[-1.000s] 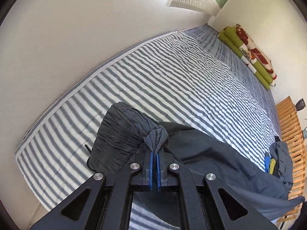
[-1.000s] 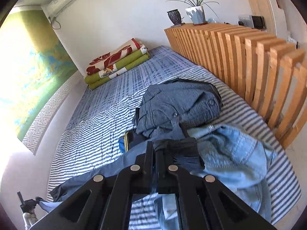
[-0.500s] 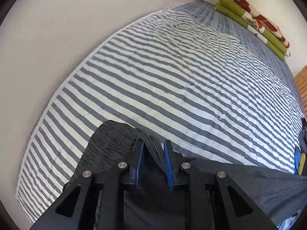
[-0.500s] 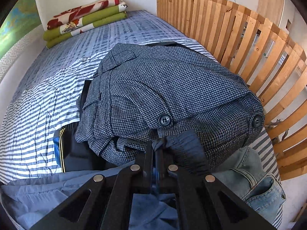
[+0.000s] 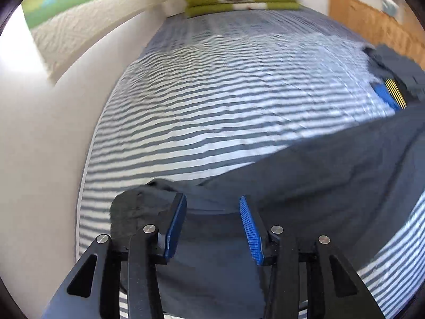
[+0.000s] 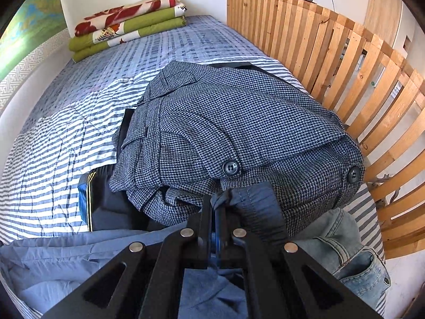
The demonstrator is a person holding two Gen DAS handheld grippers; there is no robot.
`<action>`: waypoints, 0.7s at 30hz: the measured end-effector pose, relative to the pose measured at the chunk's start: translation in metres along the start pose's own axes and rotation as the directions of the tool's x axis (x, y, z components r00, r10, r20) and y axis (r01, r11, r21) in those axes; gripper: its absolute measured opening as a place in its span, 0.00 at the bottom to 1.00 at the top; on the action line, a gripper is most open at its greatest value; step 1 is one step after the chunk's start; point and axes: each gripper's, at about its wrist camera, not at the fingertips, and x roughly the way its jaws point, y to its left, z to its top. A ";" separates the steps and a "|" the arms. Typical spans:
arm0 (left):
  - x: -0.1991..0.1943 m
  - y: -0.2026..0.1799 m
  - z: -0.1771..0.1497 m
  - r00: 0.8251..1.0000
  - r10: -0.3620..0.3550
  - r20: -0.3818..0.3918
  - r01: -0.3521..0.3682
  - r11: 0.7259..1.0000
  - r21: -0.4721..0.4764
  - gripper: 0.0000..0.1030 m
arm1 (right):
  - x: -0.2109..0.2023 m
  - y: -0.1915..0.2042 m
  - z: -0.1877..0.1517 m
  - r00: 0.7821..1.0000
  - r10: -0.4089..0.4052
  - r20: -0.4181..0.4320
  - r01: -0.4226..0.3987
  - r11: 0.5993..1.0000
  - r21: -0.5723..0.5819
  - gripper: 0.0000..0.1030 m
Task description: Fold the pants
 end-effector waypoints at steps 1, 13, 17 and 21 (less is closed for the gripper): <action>0.002 -0.026 0.004 1.000 0.024 0.004 -0.025 0.994 0.110 0.44 | -0.001 -0.001 -0.001 1.000 0.002 -0.003 -0.002 1.000 0.003 0.01; 0.054 -0.093 0.024 0.989 0.142 -0.051 -0.113 0.922 0.370 0.44 | -0.006 -0.004 -0.002 1.000 0.013 -0.014 -0.013 1.000 0.001 0.01; 0.045 -0.096 0.023 0.995 0.091 -0.042 -0.068 0.920 0.386 0.66 | -0.004 -0.003 -0.002 1.000 0.010 -0.023 -0.011 1.000 -0.011 0.01; 0.046 -0.097 0.024 0.997 0.026 -0.076 0.006 0.922 0.388 0.70 | 0.000 -0.001 -0.004 0.999 0.013 -0.029 -0.013 1.000 -0.007 0.01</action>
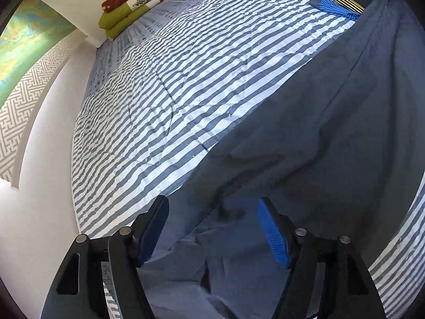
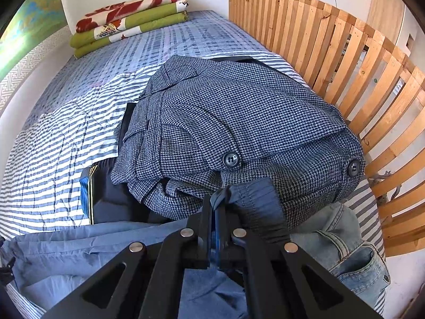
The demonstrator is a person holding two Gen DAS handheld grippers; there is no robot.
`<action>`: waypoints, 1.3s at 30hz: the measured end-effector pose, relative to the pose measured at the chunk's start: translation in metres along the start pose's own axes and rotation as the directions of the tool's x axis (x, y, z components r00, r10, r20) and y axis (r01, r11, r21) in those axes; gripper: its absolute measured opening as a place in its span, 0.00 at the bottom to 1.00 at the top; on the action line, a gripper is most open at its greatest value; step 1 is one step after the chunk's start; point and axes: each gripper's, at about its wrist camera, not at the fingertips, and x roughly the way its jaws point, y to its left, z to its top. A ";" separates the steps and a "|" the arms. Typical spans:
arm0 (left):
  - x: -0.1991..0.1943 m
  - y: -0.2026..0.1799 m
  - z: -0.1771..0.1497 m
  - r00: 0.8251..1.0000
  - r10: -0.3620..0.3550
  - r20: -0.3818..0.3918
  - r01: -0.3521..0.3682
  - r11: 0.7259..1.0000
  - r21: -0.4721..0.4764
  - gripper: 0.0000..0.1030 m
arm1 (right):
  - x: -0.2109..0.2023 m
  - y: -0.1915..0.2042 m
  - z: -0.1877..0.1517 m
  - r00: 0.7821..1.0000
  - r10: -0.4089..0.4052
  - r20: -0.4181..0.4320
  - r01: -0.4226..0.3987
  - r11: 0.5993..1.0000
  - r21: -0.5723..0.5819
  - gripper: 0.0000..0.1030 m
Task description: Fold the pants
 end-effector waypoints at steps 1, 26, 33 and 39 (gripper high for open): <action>0.005 0.002 0.001 1.000 -0.006 -0.013 0.006 1.000 -0.003 0.70 | 0.001 0.001 0.000 1.000 -0.001 0.000 0.001 1.000 0.000 0.01; -0.117 0.036 -0.087 0.991 0.019 0.132 0.013 0.973 -0.231 0.03 | -0.112 -0.028 -0.054 0.978 0.159 0.135 -0.167 0.985 0.049 0.02; -0.087 0.036 -0.071 0.999 -0.006 0.046 0.014 0.982 -0.190 0.03 | -0.154 -0.019 -0.065 0.964 0.157 0.214 -0.160 0.987 -0.004 0.01; 0.029 0.044 -0.005 0.995 -0.032 -0.098 0.013 0.981 -0.193 0.06 | -0.064 0.016 -0.007 0.996 0.045 0.079 -0.039 0.997 -0.069 0.01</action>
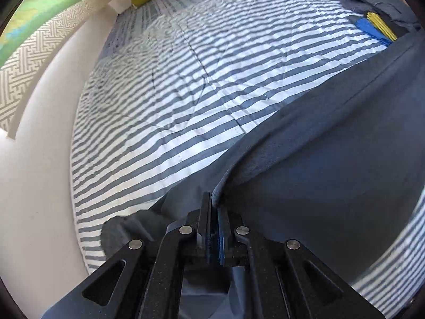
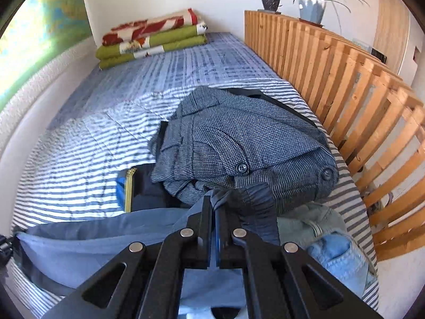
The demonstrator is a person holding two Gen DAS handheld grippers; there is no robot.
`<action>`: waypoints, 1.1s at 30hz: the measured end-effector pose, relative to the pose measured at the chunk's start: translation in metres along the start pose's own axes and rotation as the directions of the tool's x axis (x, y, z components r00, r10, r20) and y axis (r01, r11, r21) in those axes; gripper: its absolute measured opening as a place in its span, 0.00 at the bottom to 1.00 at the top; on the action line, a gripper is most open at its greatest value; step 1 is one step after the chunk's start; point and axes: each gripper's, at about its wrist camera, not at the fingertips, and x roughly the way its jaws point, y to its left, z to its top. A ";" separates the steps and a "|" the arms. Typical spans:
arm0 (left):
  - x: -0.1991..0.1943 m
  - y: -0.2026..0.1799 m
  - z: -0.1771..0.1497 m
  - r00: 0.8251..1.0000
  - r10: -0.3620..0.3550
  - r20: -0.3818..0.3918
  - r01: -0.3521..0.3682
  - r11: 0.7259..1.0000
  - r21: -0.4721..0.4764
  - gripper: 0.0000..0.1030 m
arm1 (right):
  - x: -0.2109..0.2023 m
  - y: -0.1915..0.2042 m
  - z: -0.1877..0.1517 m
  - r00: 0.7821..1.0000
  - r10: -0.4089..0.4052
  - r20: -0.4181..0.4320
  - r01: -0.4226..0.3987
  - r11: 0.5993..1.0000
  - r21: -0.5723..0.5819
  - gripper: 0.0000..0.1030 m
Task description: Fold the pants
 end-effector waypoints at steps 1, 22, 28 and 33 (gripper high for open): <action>0.014 -0.004 0.010 0.999 0.033 -0.015 -0.033 0.999 0.001 0.06 | 0.022 0.005 0.008 0.999 -0.021 -0.037 0.021 1.000 -0.010 0.01; -0.104 -0.081 0.008 0.945 -0.109 0.308 0.145 0.985 -0.096 0.55 | -0.027 -0.106 -0.062 0.959 0.284 -0.012 -0.274 0.935 0.226 0.28; -0.155 -0.233 0.069 0.878 -0.315 0.360 0.268 0.947 0.177 0.55 | -0.022 -0.107 -0.094 0.949 0.314 -0.027 -0.297 0.918 0.262 0.28; -0.195 -0.354 0.135 0.804 -0.457 0.381 0.347 0.881 0.322 0.55 | -0.004 -0.116 -0.111 0.934 0.356 -0.036 -0.326 0.888 0.324 0.28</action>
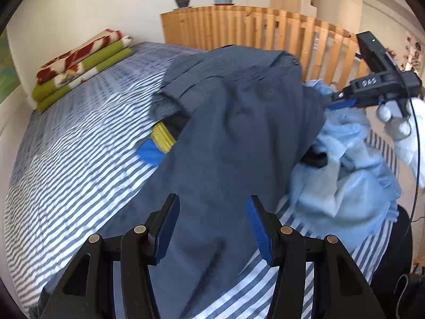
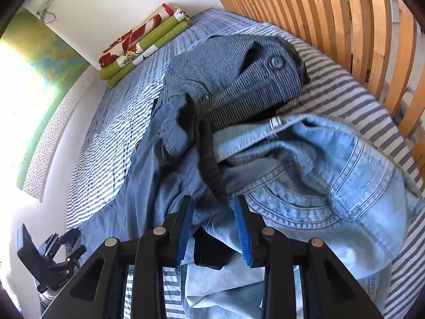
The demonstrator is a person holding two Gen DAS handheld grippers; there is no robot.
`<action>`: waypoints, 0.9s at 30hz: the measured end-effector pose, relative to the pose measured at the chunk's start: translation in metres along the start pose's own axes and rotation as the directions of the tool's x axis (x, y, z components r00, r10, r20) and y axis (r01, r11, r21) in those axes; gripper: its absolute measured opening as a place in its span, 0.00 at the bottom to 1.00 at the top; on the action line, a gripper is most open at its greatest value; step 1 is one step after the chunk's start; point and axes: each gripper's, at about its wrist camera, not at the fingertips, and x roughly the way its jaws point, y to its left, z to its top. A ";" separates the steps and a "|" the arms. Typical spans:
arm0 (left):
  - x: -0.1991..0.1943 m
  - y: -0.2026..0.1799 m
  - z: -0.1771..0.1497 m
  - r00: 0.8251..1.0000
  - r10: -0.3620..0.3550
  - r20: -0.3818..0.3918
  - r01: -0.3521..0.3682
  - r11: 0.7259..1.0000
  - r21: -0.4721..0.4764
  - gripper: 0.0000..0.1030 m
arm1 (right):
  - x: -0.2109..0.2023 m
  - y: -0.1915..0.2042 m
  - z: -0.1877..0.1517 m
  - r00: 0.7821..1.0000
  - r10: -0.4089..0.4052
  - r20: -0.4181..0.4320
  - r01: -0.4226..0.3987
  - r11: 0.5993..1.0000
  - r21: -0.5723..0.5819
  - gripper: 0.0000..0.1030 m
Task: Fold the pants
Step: 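Move the left gripper to the navy trousers waistband beside the right gripper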
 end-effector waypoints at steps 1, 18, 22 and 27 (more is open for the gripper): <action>0.009 -0.021 0.019 1.000 -0.017 0.014 0.016 0.999 0.031 0.55 | 0.003 -0.002 -0.002 1.000 0.012 -0.008 -0.012 1.000 0.002 0.28; 0.131 -0.131 0.138 0.996 -0.088 -0.018 0.089 0.994 0.069 0.34 | 0.001 -0.048 0.005 0.983 0.180 -0.039 -0.181 0.983 -0.016 0.16; 0.123 -0.118 0.138 0.989 -0.145 -0.013 0.145 0.989 0.012 0.34 | 0.005 -0.063 0.015 0.967 0.251 -0.042 -0.249 0.968 0.036 0.21; 0.111 -0.086 0.133 0.962 -0.272 0.001 0.271 0.956 -0.112 0.35 | 0.014 -0.066 0.019 0.939 0.338 -0.068 -0.334 0.941 0.054 0.35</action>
